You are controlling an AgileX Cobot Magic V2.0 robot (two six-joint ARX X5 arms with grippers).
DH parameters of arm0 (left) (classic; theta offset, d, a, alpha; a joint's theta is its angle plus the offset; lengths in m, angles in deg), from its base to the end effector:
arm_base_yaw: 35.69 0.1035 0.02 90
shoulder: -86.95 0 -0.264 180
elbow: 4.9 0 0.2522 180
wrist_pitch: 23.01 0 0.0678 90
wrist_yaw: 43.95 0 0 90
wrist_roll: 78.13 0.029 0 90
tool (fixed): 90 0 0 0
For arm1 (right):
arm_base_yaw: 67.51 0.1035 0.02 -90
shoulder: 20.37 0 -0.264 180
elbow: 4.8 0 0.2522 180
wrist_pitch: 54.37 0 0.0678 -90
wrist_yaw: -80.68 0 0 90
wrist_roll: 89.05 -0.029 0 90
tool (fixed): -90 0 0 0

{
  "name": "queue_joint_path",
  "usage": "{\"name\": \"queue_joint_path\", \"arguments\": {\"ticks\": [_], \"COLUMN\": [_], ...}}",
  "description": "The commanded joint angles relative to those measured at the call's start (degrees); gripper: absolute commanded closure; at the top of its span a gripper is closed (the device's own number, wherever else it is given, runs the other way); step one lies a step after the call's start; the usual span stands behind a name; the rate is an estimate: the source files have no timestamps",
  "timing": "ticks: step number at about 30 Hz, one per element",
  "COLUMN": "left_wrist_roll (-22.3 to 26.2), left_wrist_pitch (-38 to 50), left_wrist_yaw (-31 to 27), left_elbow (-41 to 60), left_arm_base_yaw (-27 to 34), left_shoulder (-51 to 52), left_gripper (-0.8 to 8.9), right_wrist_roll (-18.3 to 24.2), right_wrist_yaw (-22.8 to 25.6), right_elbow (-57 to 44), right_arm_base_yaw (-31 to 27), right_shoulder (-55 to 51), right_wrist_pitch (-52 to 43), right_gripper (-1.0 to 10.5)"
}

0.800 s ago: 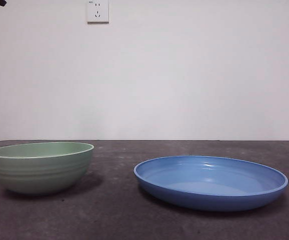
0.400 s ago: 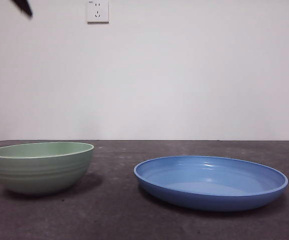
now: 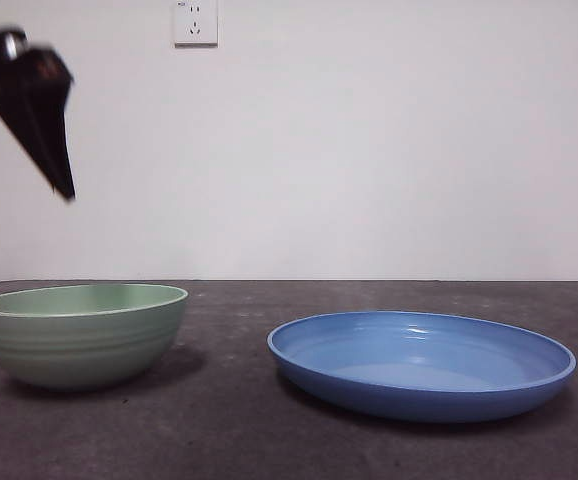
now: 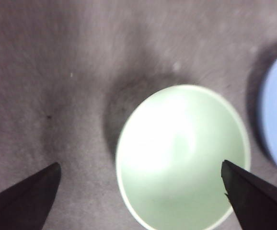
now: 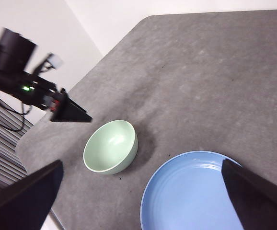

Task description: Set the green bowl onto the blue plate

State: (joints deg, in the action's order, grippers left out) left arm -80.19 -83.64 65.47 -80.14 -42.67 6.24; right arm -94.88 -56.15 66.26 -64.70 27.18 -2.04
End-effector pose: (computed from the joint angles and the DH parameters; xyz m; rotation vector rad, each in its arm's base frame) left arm 0.2638 -0.0420 0.2530 -0.1573 1.1638 -0.3875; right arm 0.1486 0.0285 0.3567 0.2880 0.5246 0.8237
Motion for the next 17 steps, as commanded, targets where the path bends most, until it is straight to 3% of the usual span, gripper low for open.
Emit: {"name": "queue_joint_path", "arguments": {"ticks": [1, 9, 17], "left_wrist_roll": [1.99, 2.71, 2.73], "left_wrist_pitch": [0.46, 2.45, 2.82], "left_wrist_yaw": [-0.11, -0.11, -0.11], "left_elbow": [-1.18, -1.18, -1.18], "left_arm_base_yaw": [-0.07, -0.07, -0.15], "left_shoulder": [-4.74, -12.74, -14.91], "left_gripper": [2.20, 2.35, 5.54], "right_wrist_roll": [0.07, 0.04, 0.00], "right_wrist_yaw": [-0.31, -0.31, -0.31], "right_elbow": [1.07, 1.07, 1.07], "right_arm_base_yaw": [0.13, 0.13, 0.13], "right_shoulder": [0.28, 0.28, 0.28], "right_wrist_pitch": [-0.35, -0.35, -0.35], "right_gripper": [3.1, 3.1, 3.1]}}
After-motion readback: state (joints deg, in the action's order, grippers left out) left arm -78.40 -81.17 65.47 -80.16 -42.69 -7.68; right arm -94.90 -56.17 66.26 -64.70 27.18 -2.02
